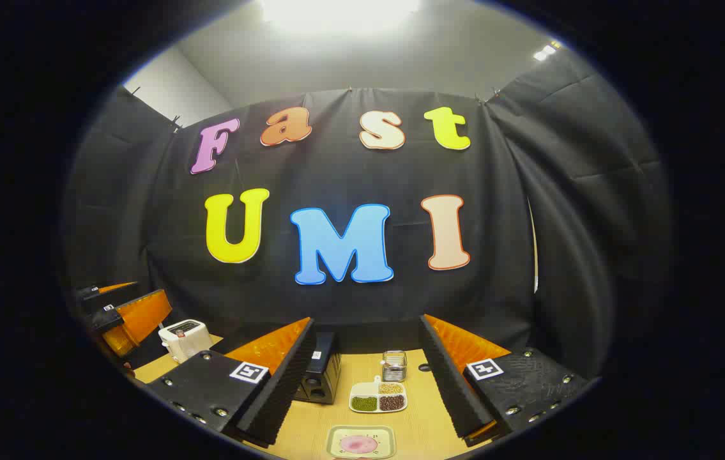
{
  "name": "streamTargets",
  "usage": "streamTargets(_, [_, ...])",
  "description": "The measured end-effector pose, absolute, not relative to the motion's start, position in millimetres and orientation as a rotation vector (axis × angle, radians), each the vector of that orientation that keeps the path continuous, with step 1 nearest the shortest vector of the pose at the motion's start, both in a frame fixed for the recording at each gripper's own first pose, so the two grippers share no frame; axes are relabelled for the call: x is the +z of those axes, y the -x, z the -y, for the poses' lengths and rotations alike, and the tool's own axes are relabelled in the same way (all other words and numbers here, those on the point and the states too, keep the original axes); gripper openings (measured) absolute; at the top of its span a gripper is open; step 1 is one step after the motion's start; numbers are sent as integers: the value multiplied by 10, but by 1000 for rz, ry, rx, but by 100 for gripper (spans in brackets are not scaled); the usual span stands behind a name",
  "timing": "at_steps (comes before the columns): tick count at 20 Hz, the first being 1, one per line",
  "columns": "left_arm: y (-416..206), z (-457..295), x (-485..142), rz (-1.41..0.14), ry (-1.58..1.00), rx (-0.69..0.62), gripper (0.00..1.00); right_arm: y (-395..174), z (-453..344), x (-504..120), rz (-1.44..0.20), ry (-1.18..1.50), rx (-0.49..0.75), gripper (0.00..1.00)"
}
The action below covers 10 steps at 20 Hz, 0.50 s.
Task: Open the electric oven with the left hand, put the food in, and close the electric oven.
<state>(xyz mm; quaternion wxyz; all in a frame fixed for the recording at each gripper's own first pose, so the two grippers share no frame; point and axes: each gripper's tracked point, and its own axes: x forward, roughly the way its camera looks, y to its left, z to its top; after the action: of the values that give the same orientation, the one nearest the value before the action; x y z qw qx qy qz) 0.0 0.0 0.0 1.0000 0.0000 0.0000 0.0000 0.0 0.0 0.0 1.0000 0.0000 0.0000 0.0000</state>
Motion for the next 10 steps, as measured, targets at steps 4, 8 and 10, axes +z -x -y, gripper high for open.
streamTargets(4, [-55,-41,-8,5,30,7,98,-45,-36,34,14,5,14,97])
streamTargets(8, [-99,-73,-32,0,27,12,98,-84,-50,56,21,13,16,97])
streamTargets(10, [-101,-76,-26,3,31,10,95,-91,-81,74,27,5,21,97])
